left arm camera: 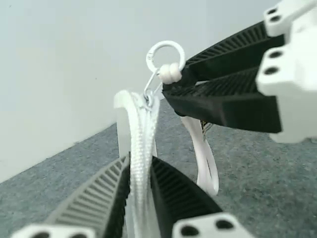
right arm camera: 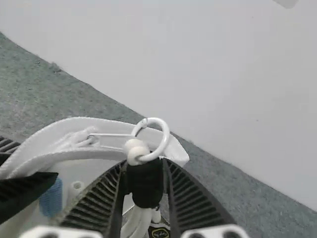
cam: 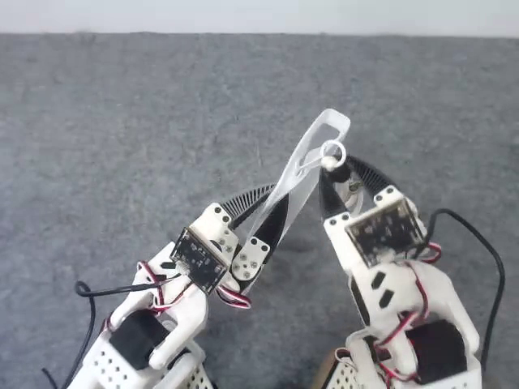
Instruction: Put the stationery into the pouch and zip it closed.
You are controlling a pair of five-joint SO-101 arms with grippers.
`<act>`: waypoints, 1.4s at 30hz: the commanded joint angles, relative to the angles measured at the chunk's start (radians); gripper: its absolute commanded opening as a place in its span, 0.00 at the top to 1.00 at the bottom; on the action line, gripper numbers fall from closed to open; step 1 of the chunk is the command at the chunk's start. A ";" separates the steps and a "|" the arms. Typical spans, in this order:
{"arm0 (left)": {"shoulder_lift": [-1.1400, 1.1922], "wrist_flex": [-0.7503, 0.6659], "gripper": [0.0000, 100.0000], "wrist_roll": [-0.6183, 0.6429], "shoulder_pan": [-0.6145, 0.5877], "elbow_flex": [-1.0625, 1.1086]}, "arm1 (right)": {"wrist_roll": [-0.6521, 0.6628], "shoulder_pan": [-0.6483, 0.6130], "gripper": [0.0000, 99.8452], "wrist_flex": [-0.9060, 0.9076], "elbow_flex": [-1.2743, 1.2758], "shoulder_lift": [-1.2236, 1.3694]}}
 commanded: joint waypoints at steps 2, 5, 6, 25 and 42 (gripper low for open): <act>-0.038 0.044 0.99 -0.008 -0.029 -0.058 | -0.046 0.053 0.99 -0.028 -0.060 0.022; -0.038 0.043 0.99 -0.008 -0.029 -0.062 | -0.044 -0.002 0.99 -0.001 -0.060 -0.012; -0.038 0.043 0.99 -0.008 -0.029 -0.062 | -0.044 -0.024 0.99 0.013 -0.060 -0.025; -0.038 0.048 0.88 0.015 -0.028 -0.137 | -0.043 -0.348 0.99 0.153 -0.066 -0.134; -0.031 0.041 0.98 -0.038 -0.028 -0.136 | -0.043 -0.446 0.99 0.180 -0.068 -0.134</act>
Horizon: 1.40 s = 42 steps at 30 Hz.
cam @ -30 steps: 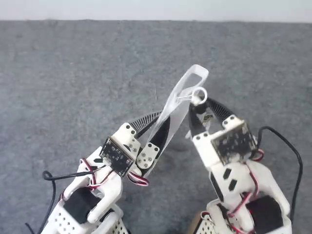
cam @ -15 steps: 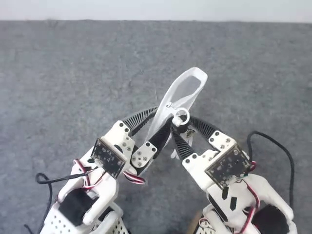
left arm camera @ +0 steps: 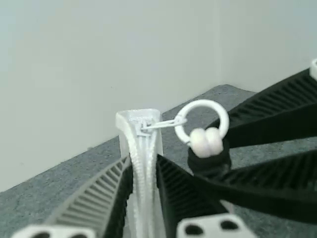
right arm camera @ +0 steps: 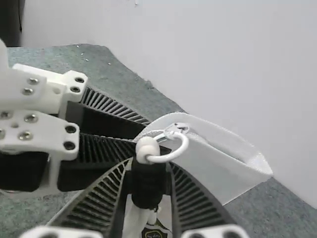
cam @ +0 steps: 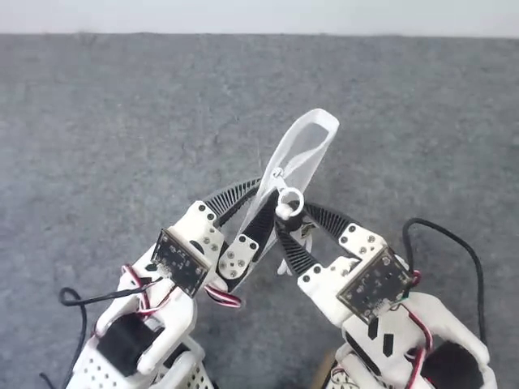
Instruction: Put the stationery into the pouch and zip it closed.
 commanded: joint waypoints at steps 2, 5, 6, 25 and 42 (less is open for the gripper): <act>-0.006 -0.009 0.98 -0.034 0.002 -0.067 | -0.008 -0.030 0.99 0.007 -0.040 -0.010; -0.006 -0.003 0.99 -0.034 0.002 -0.067 | -0.009 -0.030 0.99 0.007 -0.040 -0.010; -0.006 -0.005 0.99 -0.037 0.002 -0.061 | -0.011 -0.030 0.99 0.002 -0.040 -0.010; -0.014 0.410 0.99 -0.322 -0.094 -0.188 | -0.163 -0.232 0.99 0.162 -0.247 0.065; -0.230 0.543 0.99 -0.265 -0.087 -0.059 | -0.552 -0.104 0.99 -0.001 -0.425 0.259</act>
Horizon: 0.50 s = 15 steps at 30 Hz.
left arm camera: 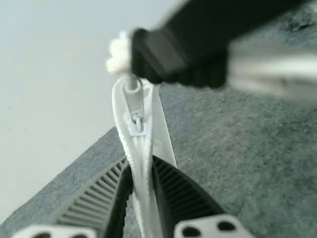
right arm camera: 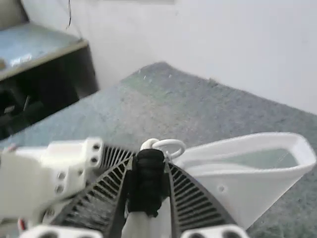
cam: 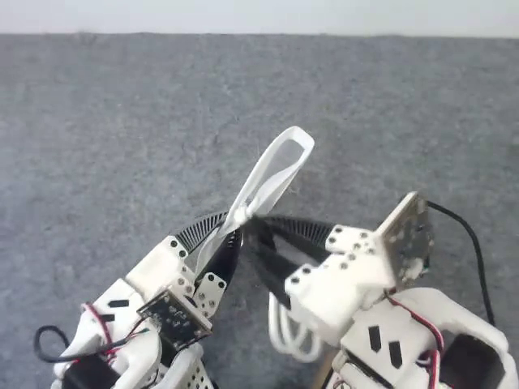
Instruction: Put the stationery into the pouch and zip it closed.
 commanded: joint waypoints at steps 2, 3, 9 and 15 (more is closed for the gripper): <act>-0.008 0.028 0.99 0.029 -0.012 0.042 | -0.054 0.139 0.99 -0.157 -0.040 0.019; -0.012 0.028 0.99 0.029 -0.012 0.042 | -0.060 0.160 0.99 -0.179 -0.026 0.028; -0.015 0.029 0.99 0.029 -0.012 0.044 | -0.097 0.265 0.99 -0.260 0.037 0.070; -0.015 0.026 0.99 0.029 -0.012 0.044 | 0.006 0.274 0.99 -0.182 0.038 0.070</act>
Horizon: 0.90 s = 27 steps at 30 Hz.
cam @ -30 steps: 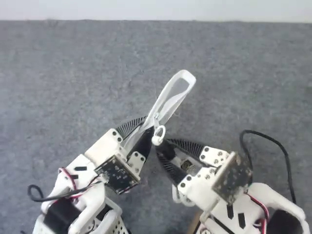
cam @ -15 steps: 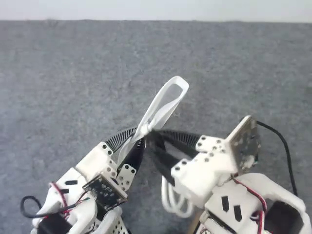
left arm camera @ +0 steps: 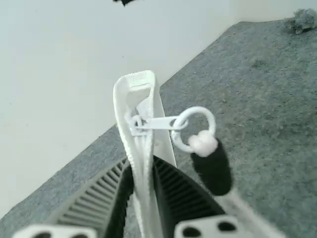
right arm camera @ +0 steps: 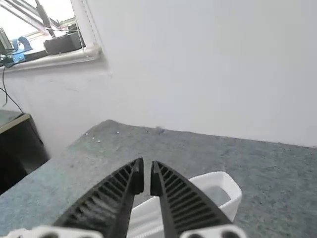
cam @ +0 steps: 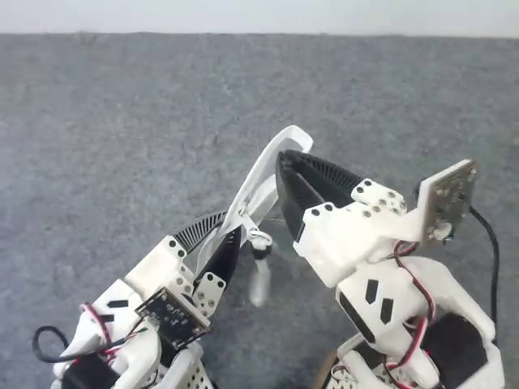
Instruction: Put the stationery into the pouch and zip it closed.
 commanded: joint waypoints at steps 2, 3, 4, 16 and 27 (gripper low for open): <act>-0.015 0.025 0.99 0.014 -0.012 0.044 | 0.064 -0.036 0.98 0.119 -0.055 0.010; -0.015 0.025 0.99 0.014 -0.012 0.044 | 0.064 -0.059 0.96 0.162 -0.072 0.010; -0.015 0.023 0.99 0.015 -0.012 0.044 | 0.064 -0.079 0.93 0.209 -0.087 0.010; -0.015 0.021 0.99 0.015 -0.012 0.044 | 0.066 -0.323 0.87 0.498 -0.218 0.019; -0.015 0.021 0.99 0.015 -0.012 0.044 | 0.066 -0.349 0.87 0.392 -0.044 0.021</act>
